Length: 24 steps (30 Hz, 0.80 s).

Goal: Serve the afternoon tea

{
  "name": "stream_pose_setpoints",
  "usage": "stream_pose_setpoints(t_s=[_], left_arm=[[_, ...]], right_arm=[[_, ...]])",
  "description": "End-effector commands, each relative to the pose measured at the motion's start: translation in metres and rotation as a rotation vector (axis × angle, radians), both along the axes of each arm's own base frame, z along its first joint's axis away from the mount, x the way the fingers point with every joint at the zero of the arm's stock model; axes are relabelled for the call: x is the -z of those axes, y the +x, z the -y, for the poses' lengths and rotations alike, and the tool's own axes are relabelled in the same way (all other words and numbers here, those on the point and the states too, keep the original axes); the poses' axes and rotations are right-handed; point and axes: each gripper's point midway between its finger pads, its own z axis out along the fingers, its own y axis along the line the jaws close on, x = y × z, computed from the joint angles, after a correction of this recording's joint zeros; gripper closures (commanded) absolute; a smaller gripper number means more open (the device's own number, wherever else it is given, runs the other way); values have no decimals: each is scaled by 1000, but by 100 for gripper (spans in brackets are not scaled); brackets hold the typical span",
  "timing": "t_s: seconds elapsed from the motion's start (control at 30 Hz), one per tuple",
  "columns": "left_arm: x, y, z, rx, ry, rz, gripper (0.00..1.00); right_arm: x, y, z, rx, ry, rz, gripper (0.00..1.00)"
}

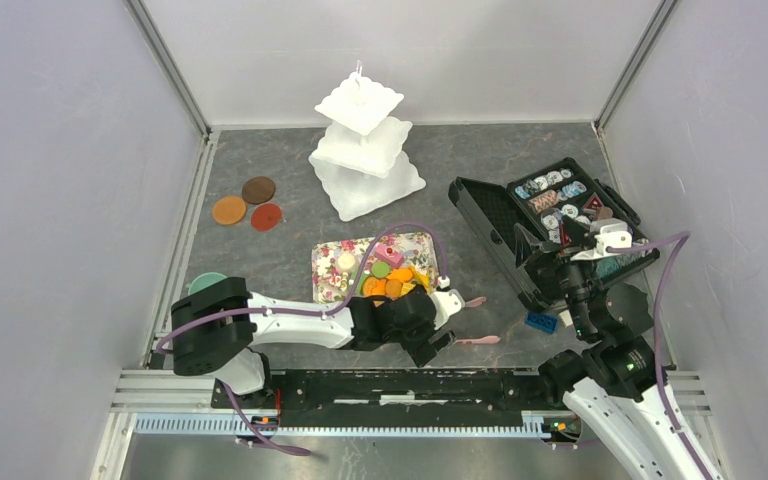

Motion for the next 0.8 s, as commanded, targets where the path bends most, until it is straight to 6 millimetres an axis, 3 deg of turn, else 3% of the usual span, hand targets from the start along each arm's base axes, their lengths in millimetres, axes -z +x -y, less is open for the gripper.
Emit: stream_pose_setpoints(t_s=[0.0,0.27,0.5,0.77], left_arm=[[-16,9,11,1,-23,61,5],[-35,-4,16,52,-75,28,0],[-20,-4,23,72,-32,-14,0],[-16,10,17,20,3,-12,0]], right_arm=[[-11,-3,-2,-15,8,50,2],[-3,1,1,12,17,12,2],[-2,-1,-5,-24,-4,10,2],[15,5,5,41,-22,-60,2]])
